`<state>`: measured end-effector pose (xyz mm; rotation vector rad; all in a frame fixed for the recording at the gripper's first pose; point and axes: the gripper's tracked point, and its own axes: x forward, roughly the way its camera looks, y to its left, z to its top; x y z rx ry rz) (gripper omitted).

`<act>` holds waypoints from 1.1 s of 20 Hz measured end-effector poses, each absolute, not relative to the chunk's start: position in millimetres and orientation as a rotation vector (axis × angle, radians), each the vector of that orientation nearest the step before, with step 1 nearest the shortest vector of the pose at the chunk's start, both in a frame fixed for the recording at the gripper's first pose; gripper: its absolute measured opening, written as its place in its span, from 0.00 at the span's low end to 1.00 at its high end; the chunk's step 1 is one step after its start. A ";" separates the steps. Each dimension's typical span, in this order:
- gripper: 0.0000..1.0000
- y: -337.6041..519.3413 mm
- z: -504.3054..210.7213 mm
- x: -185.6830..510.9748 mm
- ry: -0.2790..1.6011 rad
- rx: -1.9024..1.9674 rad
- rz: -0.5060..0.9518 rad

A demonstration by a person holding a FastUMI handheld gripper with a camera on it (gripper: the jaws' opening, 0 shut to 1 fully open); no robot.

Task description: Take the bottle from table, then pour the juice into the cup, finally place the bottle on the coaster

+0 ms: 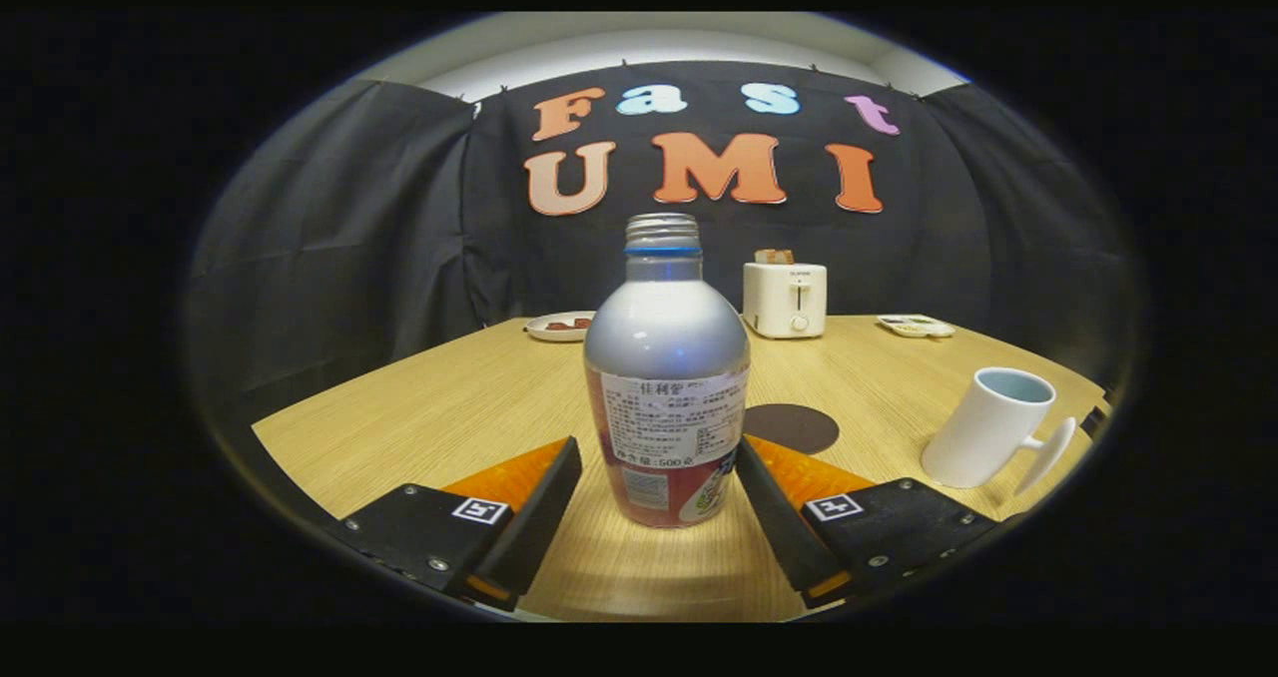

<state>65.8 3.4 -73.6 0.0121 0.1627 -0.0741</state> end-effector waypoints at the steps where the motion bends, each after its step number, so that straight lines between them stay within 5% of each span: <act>1: 0.90 3.6 -74.5 69.2 0.163 0.010 -0.076; 6: 0.80 2.9 -79.4 77.9 0.184 0.025 -0.078; 22: 0.77 -15.0 -51.5 46.8 0.172 0.349 -0.019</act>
